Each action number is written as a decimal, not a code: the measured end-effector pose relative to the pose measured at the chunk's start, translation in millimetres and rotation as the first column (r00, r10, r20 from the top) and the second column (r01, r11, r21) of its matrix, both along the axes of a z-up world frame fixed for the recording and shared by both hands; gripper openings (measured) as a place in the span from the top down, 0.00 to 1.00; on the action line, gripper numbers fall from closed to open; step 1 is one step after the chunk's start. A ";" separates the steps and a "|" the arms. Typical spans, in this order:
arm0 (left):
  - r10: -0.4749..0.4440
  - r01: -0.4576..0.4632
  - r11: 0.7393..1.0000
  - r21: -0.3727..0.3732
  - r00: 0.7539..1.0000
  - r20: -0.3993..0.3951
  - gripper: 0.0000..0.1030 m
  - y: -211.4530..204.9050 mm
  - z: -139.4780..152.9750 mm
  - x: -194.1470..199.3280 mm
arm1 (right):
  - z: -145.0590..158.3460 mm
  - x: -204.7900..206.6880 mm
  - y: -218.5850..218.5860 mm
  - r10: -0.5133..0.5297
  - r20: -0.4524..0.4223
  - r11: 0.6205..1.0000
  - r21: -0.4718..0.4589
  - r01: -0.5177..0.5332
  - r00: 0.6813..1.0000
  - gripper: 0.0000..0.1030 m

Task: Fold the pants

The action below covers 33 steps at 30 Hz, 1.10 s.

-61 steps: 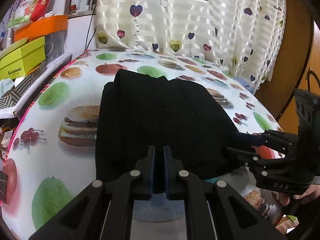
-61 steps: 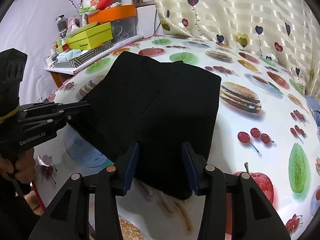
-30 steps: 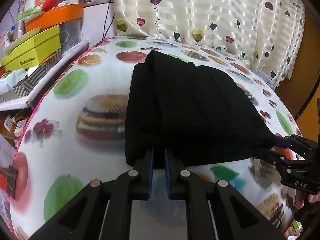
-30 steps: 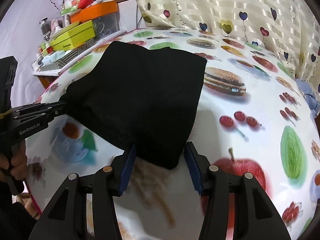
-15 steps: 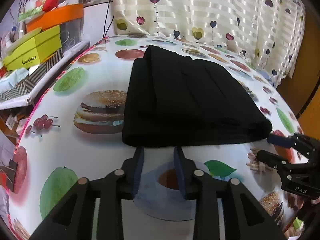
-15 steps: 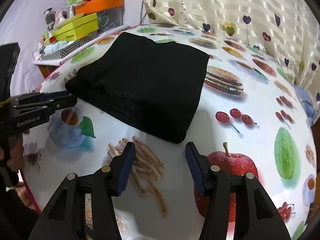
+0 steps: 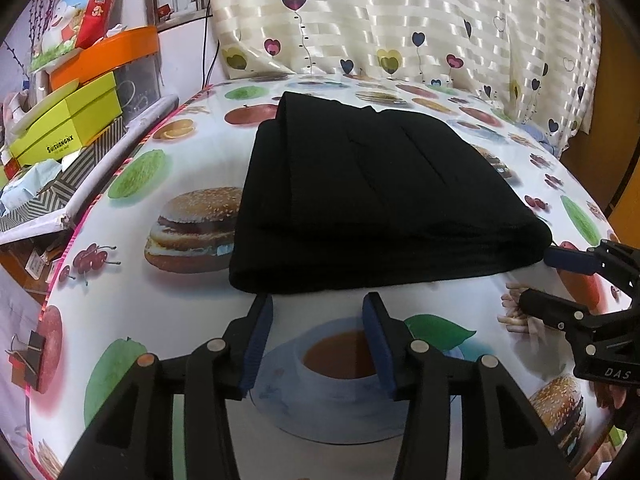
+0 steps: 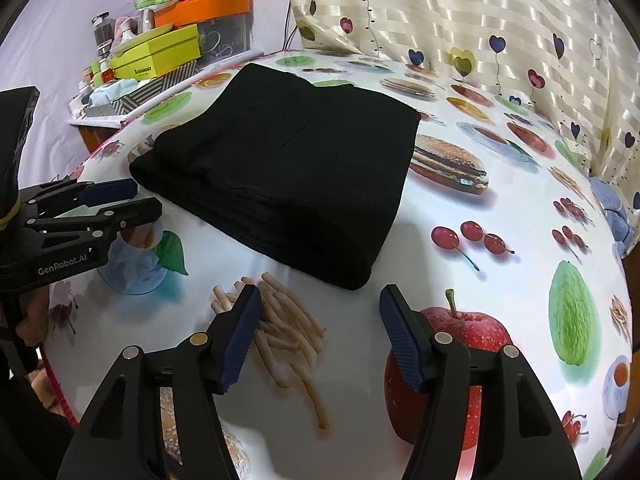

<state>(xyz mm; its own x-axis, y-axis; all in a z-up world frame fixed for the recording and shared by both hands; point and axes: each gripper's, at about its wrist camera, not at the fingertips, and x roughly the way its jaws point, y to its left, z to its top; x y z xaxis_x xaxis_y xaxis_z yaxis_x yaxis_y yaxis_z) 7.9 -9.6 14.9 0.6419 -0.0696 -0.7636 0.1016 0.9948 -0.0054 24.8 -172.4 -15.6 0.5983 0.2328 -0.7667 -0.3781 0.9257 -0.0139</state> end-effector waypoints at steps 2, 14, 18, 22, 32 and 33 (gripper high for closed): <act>0.002 -0.002 1.000 -0.003 1.000 0.000 0.52 0.1 -0.1 0.5 | -0.2 0.1 0.4 0.001 0.000 1.000 0.000 -0.001 1.000 0.39; 0.011 -0.011 1.000 0.001 1.000 0.001 0.51 0.4 -1.1 0.3 | -0.1 0.4 0.6 0.000 0.000 1.000 0.001 0.000 1.000 0.38; 0.011 -0.011 1.000 0.000 1.000 0.001 0.51 0.2 -1.1 0.1 | -0.1 0.3 0.7 0.000 -0.001 1.000 0.001 0.000 1.000 0.38; 0.011 -0.011 1.000 0.001 1.000 0.001 0.51 0.2 -1.1 0.0 | -0.1 0.3 0.7 0.000 -0.001 1.000 0.001 0.000 1.000 0.38; 0.012 -0.012 1.000 0.001 1.000 0.001 0.51 0.1 -1.0 -0.1 | -0.2 0.3 0.7 0.001 -0.001 1.000 0.001 -0.001 1.000 0.38; 0.012 -0.012 1.000 0.001 1.000 0.001 0.51 0.3 -1.1 0.0 | -0.3 0.2 0.6 0.001 -0.001 1.000 0.001 -0.001 1.000 0.38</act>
